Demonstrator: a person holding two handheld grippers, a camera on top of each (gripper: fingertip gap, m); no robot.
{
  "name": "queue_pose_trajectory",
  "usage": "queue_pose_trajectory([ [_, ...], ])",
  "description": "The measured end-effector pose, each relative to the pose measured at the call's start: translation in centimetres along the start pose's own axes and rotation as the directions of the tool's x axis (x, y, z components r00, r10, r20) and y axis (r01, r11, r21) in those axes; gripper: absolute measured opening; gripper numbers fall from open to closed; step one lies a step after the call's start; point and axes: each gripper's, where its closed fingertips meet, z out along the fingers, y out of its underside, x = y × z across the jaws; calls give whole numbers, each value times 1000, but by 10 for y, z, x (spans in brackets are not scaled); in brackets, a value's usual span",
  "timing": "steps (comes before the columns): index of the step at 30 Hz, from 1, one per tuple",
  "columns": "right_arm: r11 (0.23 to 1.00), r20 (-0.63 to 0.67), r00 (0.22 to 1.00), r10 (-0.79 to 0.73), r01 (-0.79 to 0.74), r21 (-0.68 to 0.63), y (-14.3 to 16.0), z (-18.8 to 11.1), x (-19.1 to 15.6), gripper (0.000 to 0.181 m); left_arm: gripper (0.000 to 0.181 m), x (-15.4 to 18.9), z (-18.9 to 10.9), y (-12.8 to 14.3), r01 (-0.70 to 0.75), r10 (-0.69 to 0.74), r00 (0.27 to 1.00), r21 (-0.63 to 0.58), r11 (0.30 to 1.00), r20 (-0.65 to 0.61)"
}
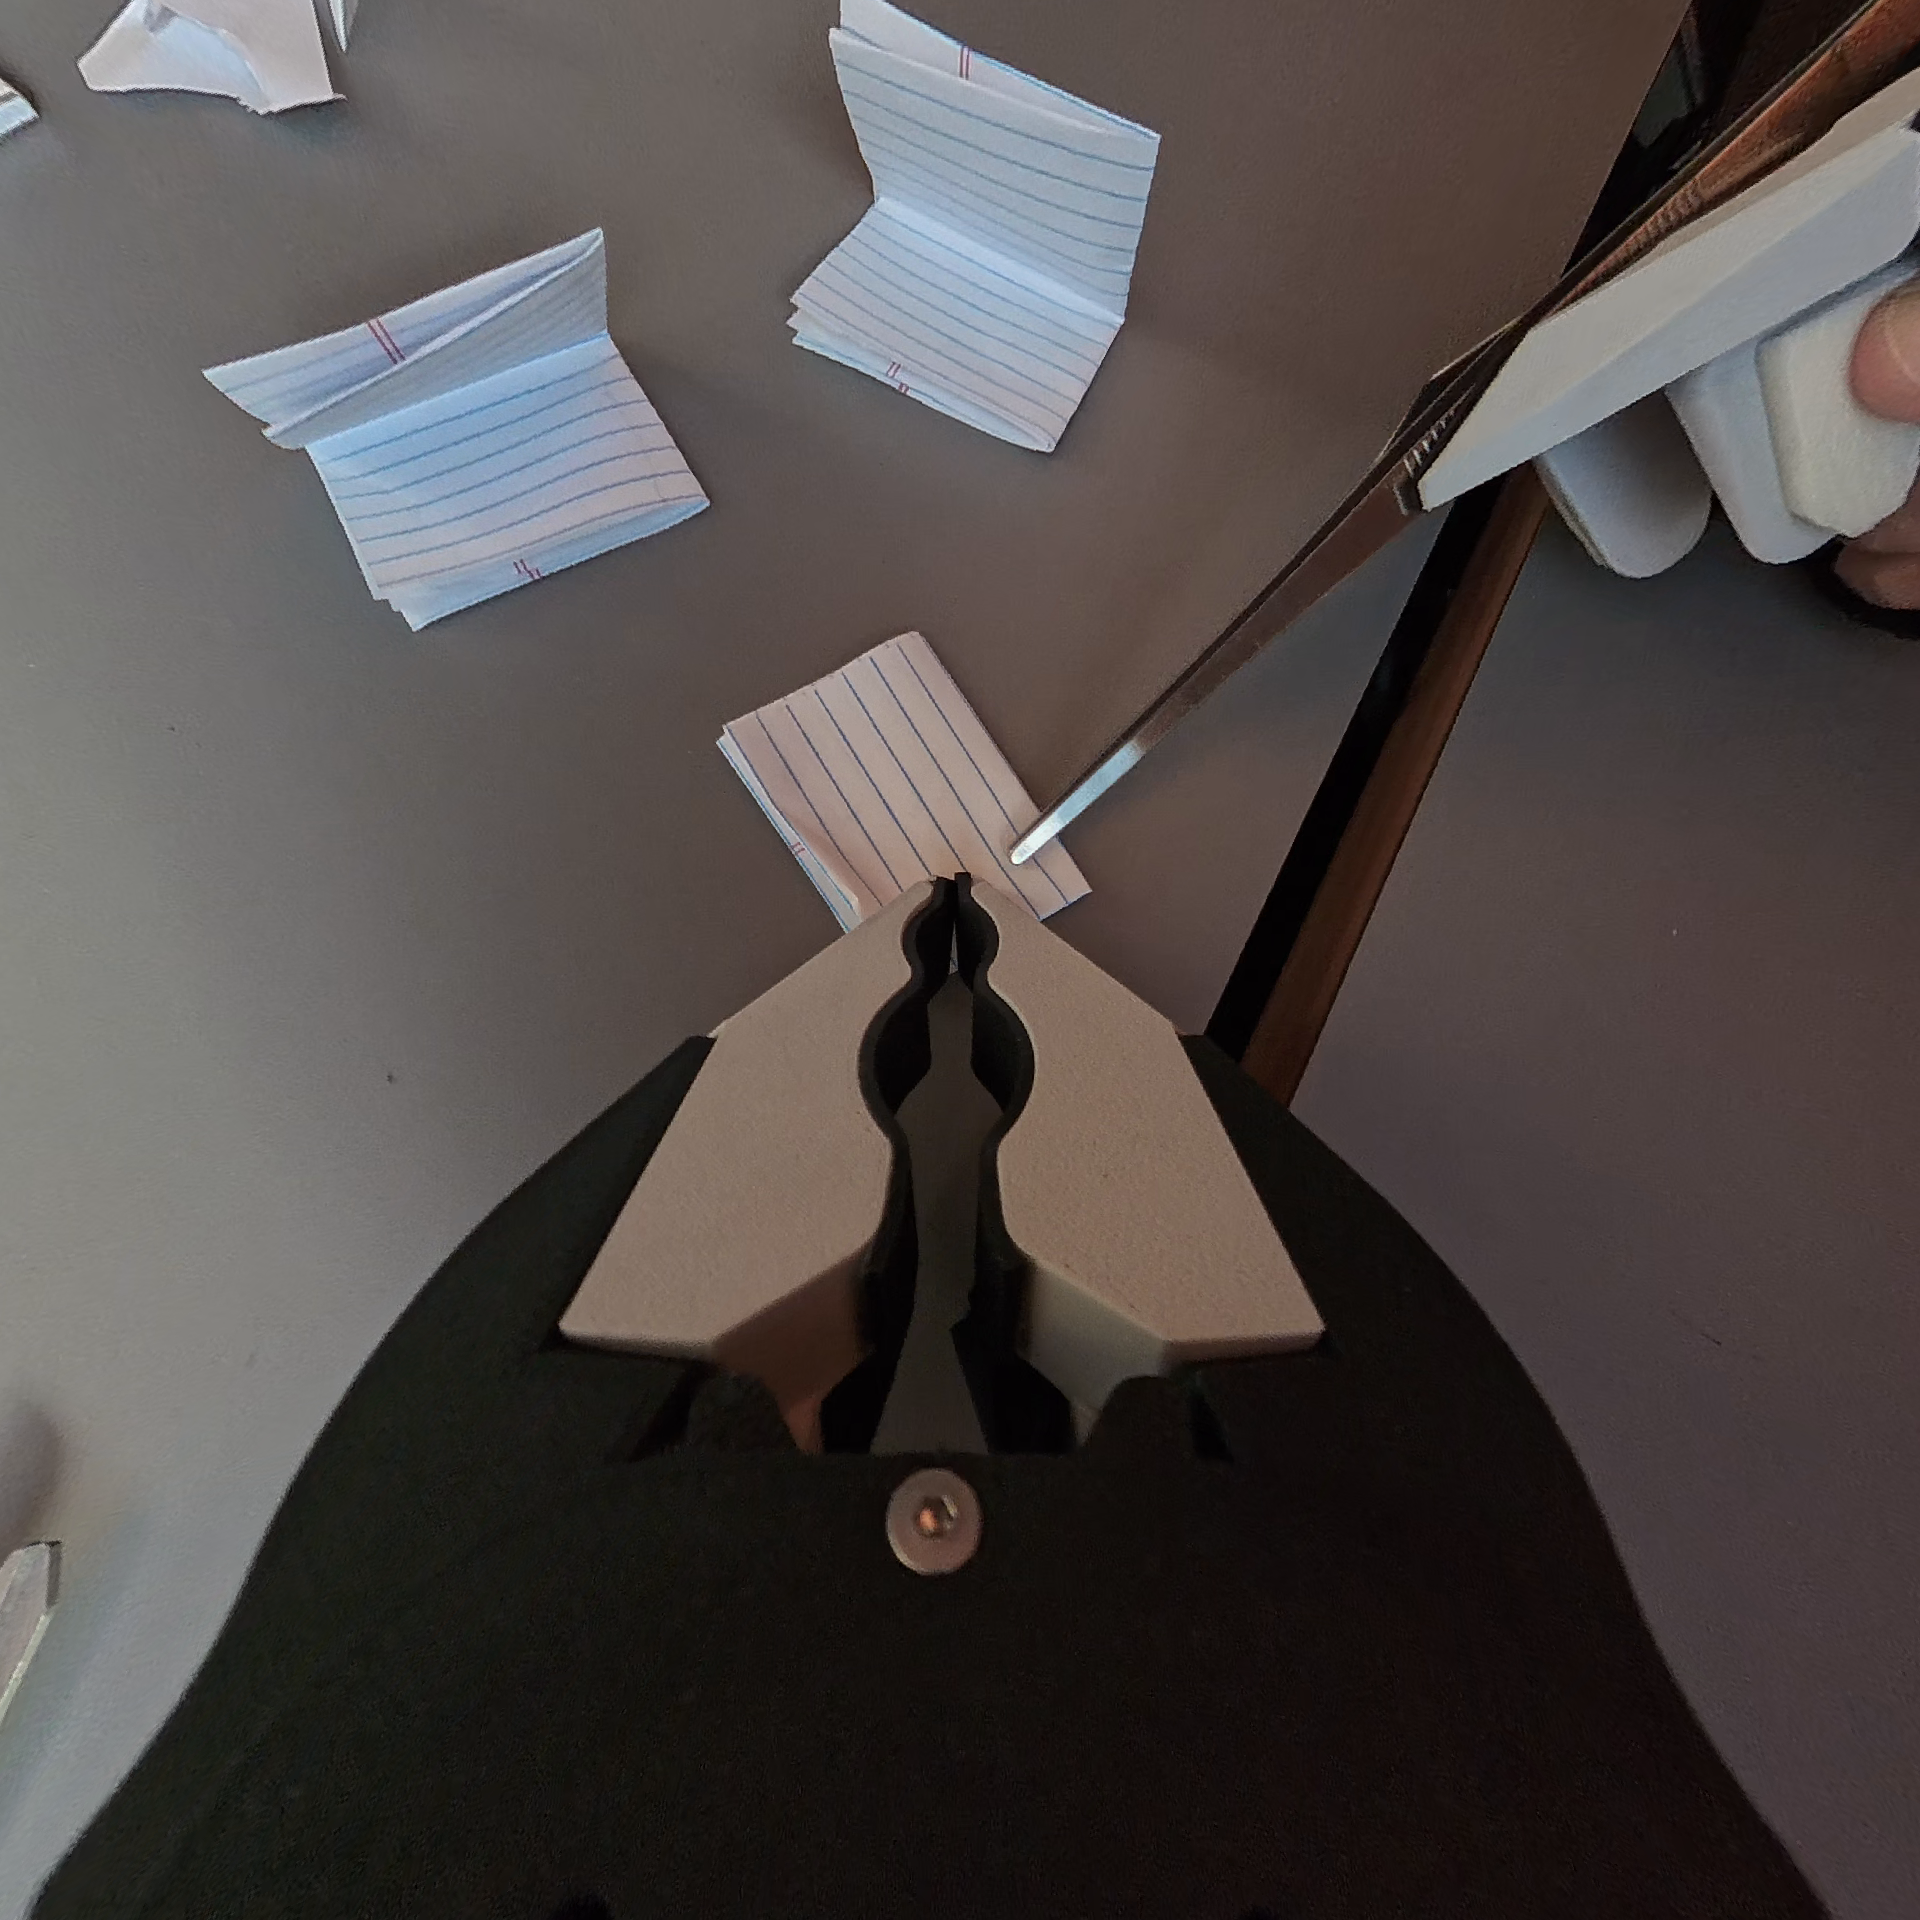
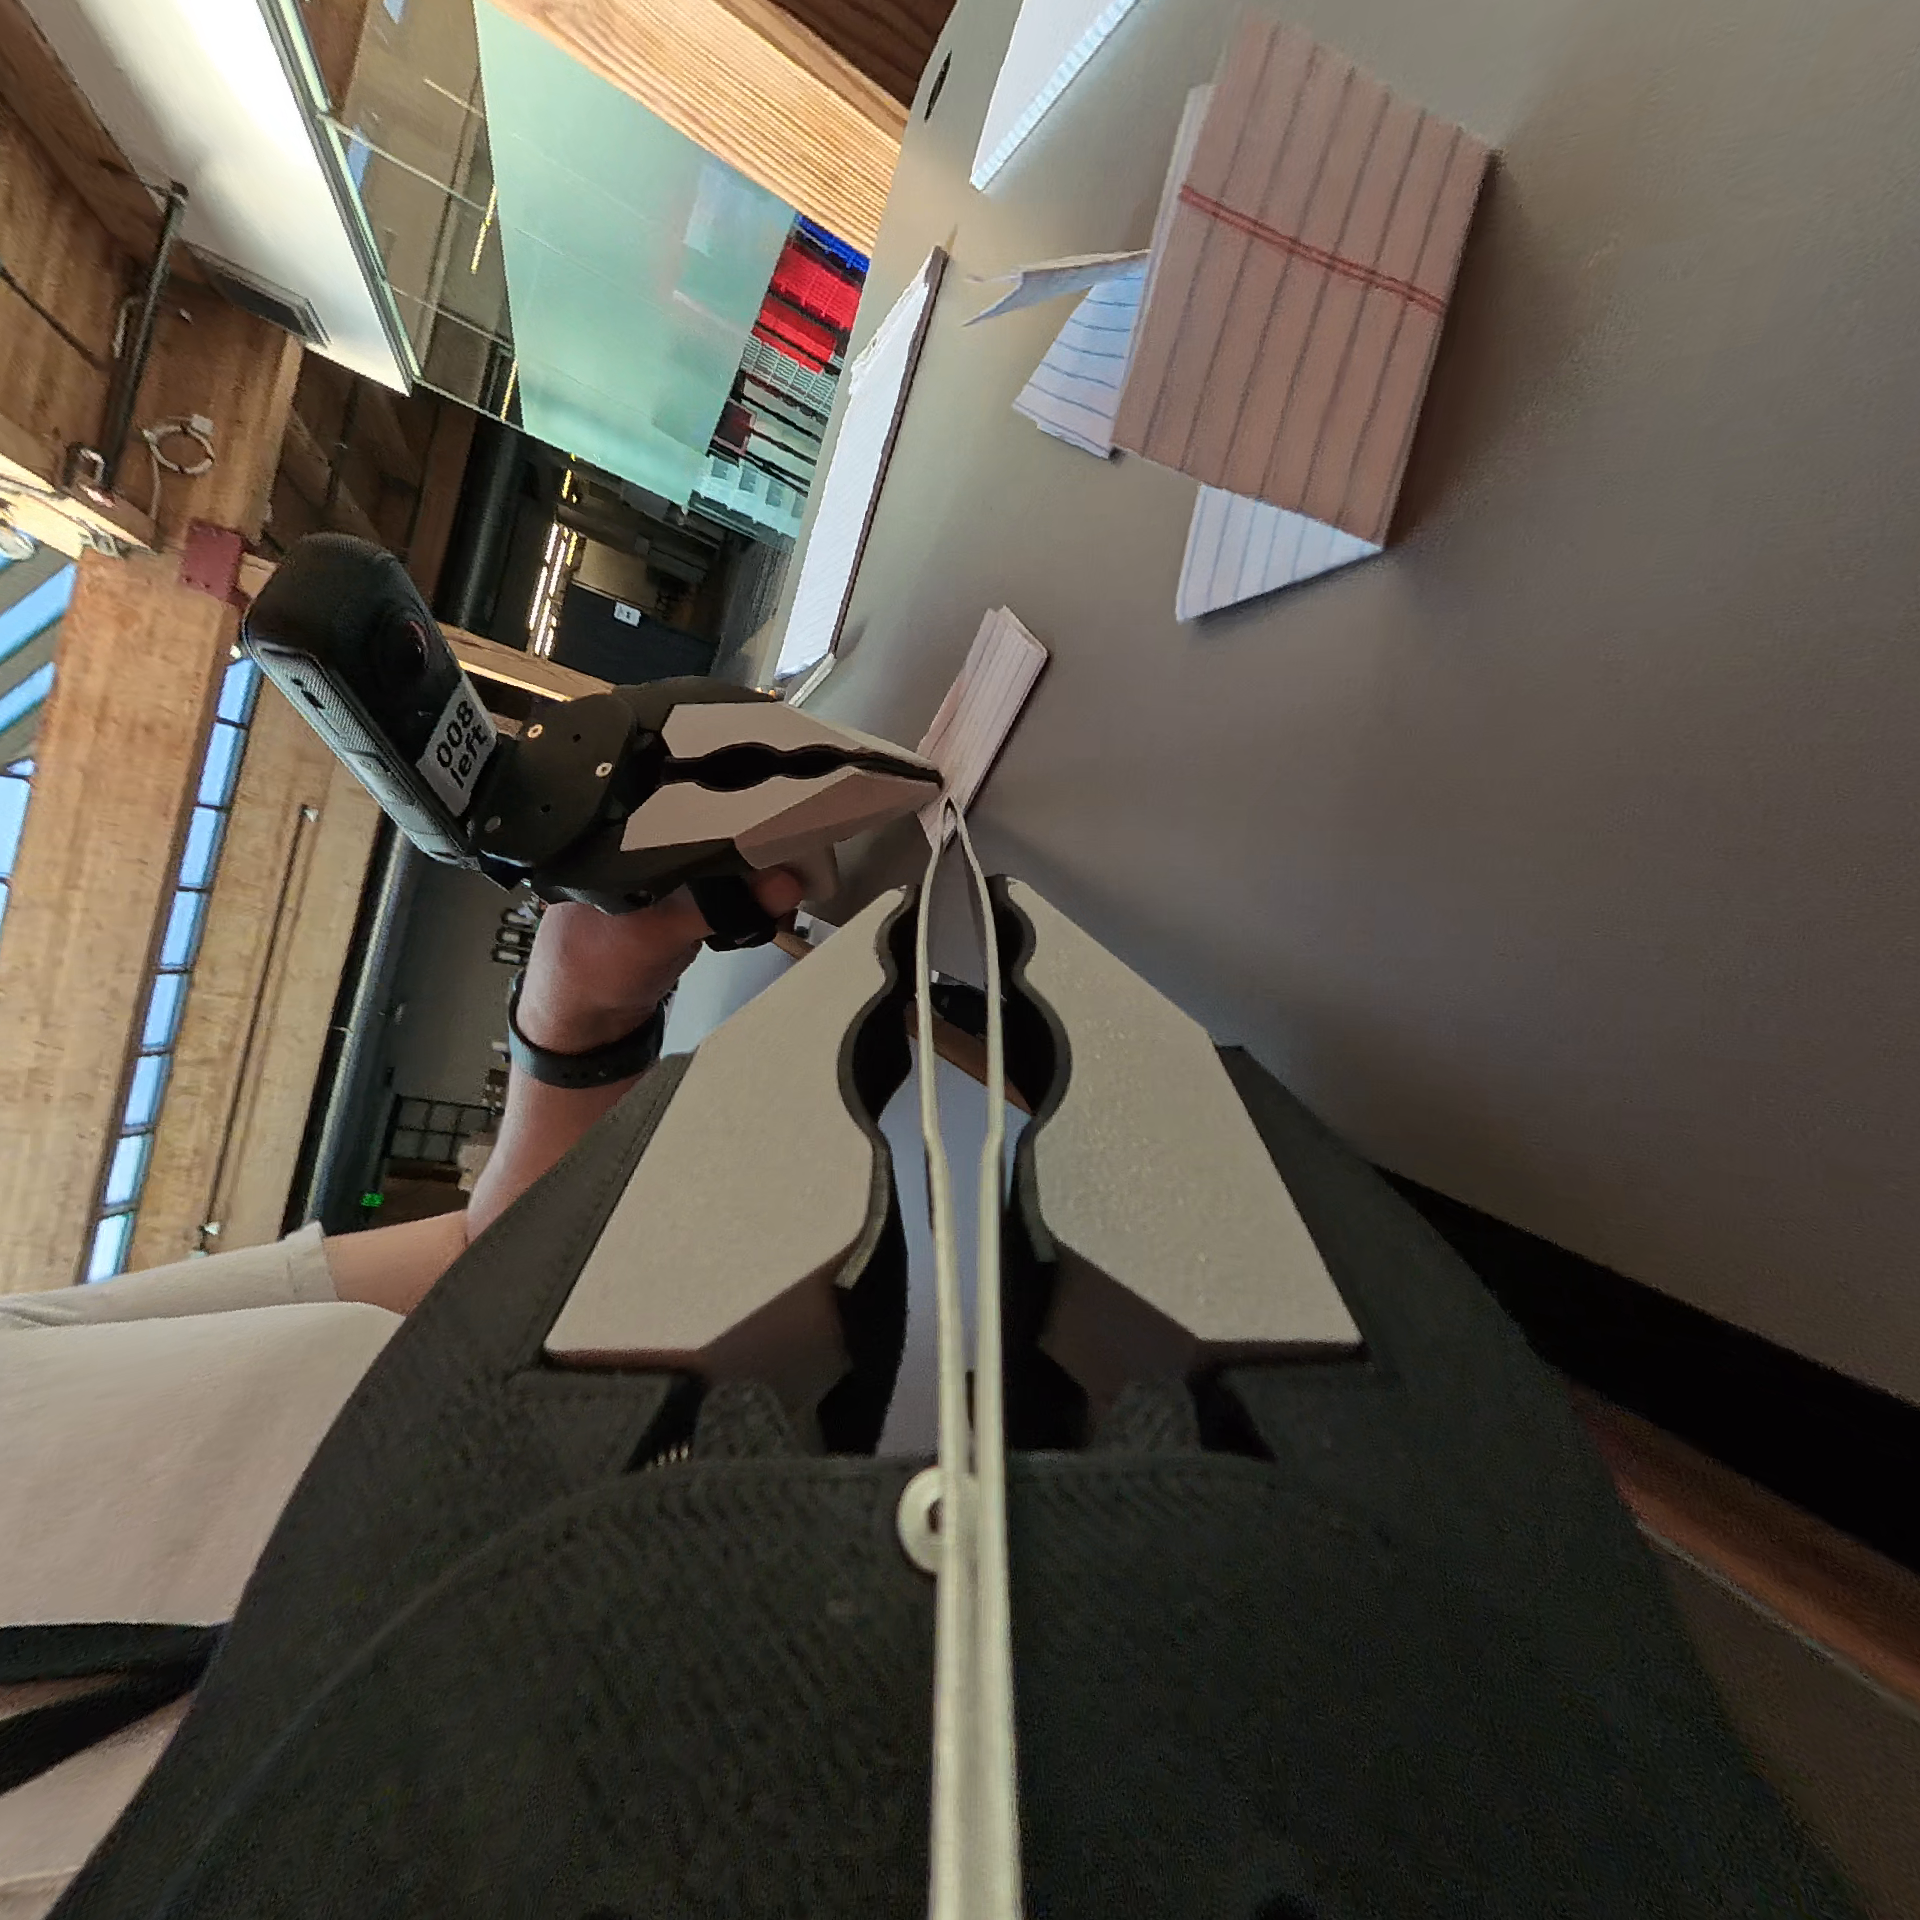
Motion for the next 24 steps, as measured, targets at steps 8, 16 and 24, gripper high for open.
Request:
queue_pose_trajectory([
  [8,997,28,997,75,-74,-8,5,-4,2,11,0,0,0,0,-4,4,1000,-5,1000,8],
  [16,995,26,995,99,-99,-24,9,-5,4,11,0,0,0,0,-5,5,1000,0,1000,3],
  [24,995,32,995,97,-97,-17,5,-9,5,11,0,0,0,0,-5,5,1000,-2,1000,-1],
])
